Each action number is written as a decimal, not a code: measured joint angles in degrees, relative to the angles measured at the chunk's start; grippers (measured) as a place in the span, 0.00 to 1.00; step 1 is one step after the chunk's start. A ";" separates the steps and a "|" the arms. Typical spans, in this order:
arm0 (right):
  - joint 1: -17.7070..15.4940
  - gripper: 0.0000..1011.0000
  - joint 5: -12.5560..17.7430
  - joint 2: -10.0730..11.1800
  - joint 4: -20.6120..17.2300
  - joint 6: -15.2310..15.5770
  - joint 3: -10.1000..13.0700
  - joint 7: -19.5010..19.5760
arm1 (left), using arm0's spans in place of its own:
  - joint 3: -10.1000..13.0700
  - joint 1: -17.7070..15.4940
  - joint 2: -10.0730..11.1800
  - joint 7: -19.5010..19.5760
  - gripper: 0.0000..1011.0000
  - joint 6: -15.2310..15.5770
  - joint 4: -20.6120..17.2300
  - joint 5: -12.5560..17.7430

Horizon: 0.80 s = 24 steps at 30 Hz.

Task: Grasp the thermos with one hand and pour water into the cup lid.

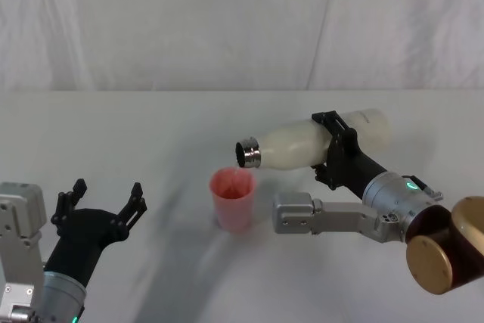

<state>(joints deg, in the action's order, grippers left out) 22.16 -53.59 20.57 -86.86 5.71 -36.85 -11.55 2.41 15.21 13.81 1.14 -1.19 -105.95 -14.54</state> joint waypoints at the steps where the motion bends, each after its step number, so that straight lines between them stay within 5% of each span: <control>1: 0.01 0.94 0.00 0.00 0.00 0.00 0.02 -0.02 | 0.00 0.00 0.00 0.00 0.99 0.00 0.00 0.00; 24: 0.56 0.94 -0.37 0.43 -0.49 0.05 -0.01 -0.52 | 0.00 0.00 0.00 0.00 0.99 0.01 0.00 0.00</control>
<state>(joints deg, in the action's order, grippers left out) 22.72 -53.97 21.00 -87.35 5.76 -36.86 -12.07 2.41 15.21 13.80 1.14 -1.19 -105.95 -14.54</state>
